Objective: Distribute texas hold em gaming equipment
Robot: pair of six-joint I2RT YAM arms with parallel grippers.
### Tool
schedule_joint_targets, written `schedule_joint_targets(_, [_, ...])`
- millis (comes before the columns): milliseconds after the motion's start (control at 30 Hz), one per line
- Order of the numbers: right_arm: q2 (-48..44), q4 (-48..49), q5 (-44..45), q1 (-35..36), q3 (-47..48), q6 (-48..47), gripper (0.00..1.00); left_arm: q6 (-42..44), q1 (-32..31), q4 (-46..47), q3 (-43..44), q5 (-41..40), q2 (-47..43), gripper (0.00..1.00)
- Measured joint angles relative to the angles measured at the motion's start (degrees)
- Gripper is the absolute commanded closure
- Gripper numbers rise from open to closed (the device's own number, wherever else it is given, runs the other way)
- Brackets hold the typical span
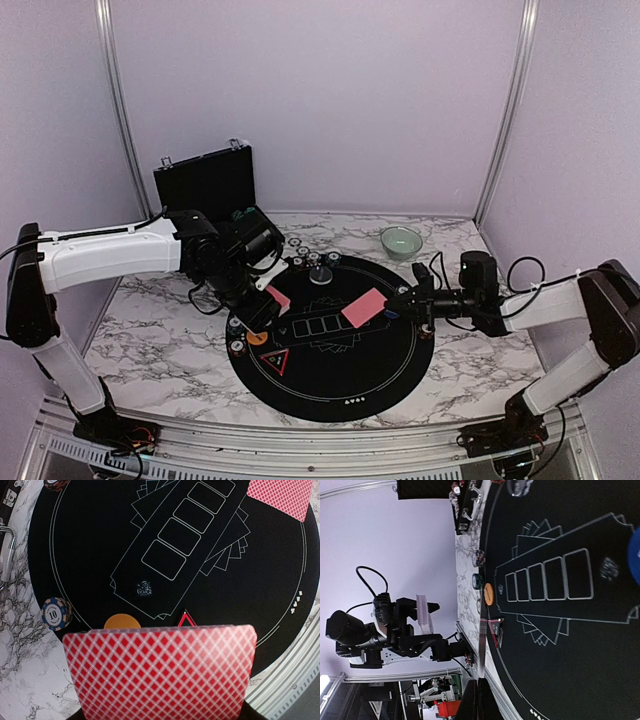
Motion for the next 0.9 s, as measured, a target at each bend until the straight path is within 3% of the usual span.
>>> schedule_joint_targets(367, [-2.16,-7.23,-0.07,-5.99,-6.75,-7.1,1.0,0.02,0.02,0.0,0.02,0.04,0.0,0.5])
schedule_joint_targets(900, [-5.88,-17.31,0.59,-11.32,-7.85,-14.91,1.0,0.2,0.02,0.0,0.02,0.09,0.0,0.5])
